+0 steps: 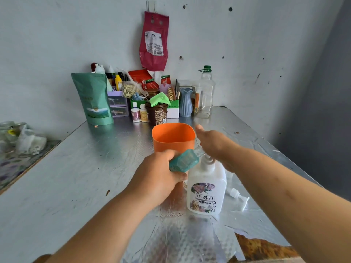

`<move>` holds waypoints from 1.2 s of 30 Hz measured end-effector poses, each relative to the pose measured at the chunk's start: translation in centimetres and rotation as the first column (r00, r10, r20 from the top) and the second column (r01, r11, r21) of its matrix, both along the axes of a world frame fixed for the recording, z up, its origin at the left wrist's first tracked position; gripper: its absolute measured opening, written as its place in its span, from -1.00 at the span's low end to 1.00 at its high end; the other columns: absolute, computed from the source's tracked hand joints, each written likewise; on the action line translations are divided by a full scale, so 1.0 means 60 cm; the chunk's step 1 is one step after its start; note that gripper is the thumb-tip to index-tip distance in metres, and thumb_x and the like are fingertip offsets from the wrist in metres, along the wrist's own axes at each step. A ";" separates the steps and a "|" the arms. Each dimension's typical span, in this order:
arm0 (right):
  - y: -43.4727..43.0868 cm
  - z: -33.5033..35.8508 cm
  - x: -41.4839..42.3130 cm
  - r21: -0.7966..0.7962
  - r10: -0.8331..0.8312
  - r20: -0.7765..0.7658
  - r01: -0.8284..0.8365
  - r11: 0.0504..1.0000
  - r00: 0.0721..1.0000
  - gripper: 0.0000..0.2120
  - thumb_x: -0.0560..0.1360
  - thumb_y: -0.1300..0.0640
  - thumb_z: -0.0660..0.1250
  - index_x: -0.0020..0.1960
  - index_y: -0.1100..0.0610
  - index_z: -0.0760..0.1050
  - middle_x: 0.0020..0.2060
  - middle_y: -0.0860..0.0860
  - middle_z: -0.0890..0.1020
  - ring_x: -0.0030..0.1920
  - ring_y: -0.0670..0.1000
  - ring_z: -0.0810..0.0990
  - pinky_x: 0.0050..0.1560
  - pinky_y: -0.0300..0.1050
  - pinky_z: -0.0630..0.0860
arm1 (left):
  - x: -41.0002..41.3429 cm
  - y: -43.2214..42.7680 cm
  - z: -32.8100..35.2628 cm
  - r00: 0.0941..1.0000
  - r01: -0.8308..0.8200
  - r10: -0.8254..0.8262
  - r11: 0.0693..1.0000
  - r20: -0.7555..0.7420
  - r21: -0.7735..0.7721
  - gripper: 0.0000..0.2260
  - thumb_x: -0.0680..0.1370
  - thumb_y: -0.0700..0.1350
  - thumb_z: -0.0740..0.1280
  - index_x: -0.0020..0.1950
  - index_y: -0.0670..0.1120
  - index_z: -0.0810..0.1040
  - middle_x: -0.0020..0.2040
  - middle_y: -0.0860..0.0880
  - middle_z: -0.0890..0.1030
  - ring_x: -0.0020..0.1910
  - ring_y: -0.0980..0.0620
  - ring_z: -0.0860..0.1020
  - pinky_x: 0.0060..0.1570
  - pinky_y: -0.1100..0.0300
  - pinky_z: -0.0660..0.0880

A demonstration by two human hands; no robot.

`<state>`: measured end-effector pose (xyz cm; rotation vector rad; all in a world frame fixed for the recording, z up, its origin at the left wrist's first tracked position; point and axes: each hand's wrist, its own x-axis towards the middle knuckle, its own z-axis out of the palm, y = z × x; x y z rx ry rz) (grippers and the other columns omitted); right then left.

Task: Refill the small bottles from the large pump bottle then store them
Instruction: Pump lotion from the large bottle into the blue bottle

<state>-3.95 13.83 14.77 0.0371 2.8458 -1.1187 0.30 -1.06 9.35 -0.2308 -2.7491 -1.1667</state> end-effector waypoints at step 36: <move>0.002 -0.010 -0.007 -0.096 -0.054 0.007 0.054 0.994 0.999 -0.49 0.67 -0.02 -0.15 0.44 0.28 0.24 0.38 0.26 0.36 0.37 0.21 0.34 0.38 0.07 0.22 | 0.007 0.004 0.001 1.000 -0.014 0.014 1.000 0.023 -0.009 -0.68 0.43 -0.06 0.52 0.15 0.14 0.58 0.01 0.12 0.65 0.00 0.07 0.58 0.04 0.08 0.53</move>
